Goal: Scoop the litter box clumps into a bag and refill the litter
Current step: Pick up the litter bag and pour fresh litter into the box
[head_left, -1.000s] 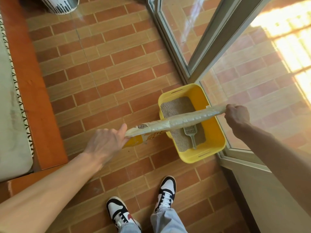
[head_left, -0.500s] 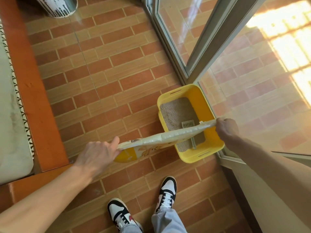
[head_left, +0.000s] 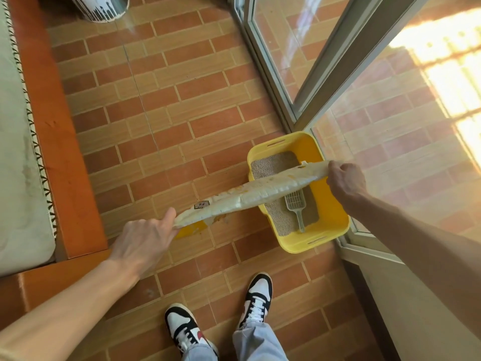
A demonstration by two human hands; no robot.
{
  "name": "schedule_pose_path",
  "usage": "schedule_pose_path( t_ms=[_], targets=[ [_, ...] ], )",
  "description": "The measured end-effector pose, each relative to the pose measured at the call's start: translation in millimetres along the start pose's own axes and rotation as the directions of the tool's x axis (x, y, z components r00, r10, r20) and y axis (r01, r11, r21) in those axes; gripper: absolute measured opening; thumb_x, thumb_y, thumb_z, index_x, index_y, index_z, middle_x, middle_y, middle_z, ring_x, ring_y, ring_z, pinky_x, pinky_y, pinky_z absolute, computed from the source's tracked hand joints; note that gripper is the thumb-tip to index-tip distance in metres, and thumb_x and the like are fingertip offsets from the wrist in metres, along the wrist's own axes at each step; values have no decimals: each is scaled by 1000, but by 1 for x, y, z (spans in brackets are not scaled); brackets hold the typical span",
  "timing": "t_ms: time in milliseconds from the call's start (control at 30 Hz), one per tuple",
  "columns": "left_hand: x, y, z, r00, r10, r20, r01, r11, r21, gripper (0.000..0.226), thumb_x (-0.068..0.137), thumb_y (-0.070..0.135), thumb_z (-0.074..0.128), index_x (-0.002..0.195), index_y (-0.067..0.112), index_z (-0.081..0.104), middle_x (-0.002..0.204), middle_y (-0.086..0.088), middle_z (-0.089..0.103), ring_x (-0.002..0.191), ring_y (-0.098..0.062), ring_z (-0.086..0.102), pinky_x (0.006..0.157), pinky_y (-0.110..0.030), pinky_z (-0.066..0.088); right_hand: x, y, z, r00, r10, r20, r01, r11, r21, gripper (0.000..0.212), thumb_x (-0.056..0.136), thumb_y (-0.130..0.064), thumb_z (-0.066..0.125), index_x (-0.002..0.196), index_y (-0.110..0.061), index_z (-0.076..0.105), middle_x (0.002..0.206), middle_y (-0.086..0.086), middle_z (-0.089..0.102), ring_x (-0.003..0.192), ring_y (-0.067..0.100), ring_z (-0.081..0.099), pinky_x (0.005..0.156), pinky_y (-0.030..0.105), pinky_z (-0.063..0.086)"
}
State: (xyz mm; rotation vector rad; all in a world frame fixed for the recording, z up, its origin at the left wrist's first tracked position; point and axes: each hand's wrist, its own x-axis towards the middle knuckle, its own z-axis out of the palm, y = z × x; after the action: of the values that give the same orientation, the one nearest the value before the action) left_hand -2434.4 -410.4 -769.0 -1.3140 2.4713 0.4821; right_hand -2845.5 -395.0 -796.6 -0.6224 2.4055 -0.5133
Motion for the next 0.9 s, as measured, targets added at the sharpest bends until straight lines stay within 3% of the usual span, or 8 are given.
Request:
schedule_pose_path(
  t_ms=[133, 267, 433, 500, 567, 667, 900],
  targets=[
    [12, 4, -9, 999, 34, -34, -34, 999, 20, 31, 84, 20, 79, 86, 11, 48, 42, 17, 13, 30, 2, 2, 32, -10, -1, 3, 9, -9, 999, 49, -24, -48, 999, 24, 43, 104, -35, 42, 99, 0, 66, 101, 19, 68, 92, 35, 66, 86, 49, 56],
    [14, 7, -6, 999, 45, -3, -45, 997, 61, 27, 89, 23, 73, 86, 12, 48, 40, 16, 17, 28, 1, 3, 30, -12, -1, 5, 14, -11, 993, 108, -43, -106, 994, 40, 42, 105, -33, 43, 108, 1, 67, 103, 19, 68, 93, 32, 66, 84, 45, 55],
    [6, 8, 8, 998, 57, 16, -57, 997, 48, 27, 87, 24, 74, 86, 13, 49, 40, 16, 14, 29, 1, 1, 31, -12, -1, 3, 20, -13, 991, 136, 4, -136, 991, 6, 42, 104, -34, 44, 103, 1, 66, 97, 17, 66, 83, 30, 63, 77, 44, 55],
    [0, 7, 20, 997, 59, 51, -63, 994, 93, 21, 95, 29, 65, 95, 13, 51, 40, 13, 23, 29, 0, 8, 30, -14, 6, 1, 25, -14, 986, 154, 58, -153, 988, -16, 41, 103, -33, 45, 103, 2, 66, 91, 14, 62, 74, 25, 56, 69, 39, 49],
    [-5, 6, 35, 996, 33, 82, -47, 984, 171, 23, 105, 38, 43, 109, 16, 49, 46, 10, 38, 31, -3, 24, 33, -18, 18, -5, 32, -14, 980, 169, 101, -164, 985, -53, 38, 103, -31, 45, 100, 1, 66, 85, 12, 57, 65, 19, 49, 59, 31, 41],
    [-13, 7, 49, 994, 50, 93, -66, 981, 180, 27, 108, 41, 31, 116, 19, 44, 54, 9, 45, 38, -6, 35, 39, -22, 26, -23, 42, -12, 985, 136, 110, -123, 985, -118, 39, 104, -30, 44, 95, 1, 65, 84, 14, 59, 60, 18, 47, 53, 28, 37],
    [-28, 25, 76, 976, 3, 218, -26, 994, 104, 29, 110, 33, 31, 133, 16, 36, 64, 8, 48, 54, -14, 51, 53, -28, 44, -64, 58, -1, 995, 88, 55, -84, 995, -61, 42, 107, -32, 38, 96, 2, 61, 91, 16, 62, 70, 21, 55, 74, 42, 52]
  ],
)
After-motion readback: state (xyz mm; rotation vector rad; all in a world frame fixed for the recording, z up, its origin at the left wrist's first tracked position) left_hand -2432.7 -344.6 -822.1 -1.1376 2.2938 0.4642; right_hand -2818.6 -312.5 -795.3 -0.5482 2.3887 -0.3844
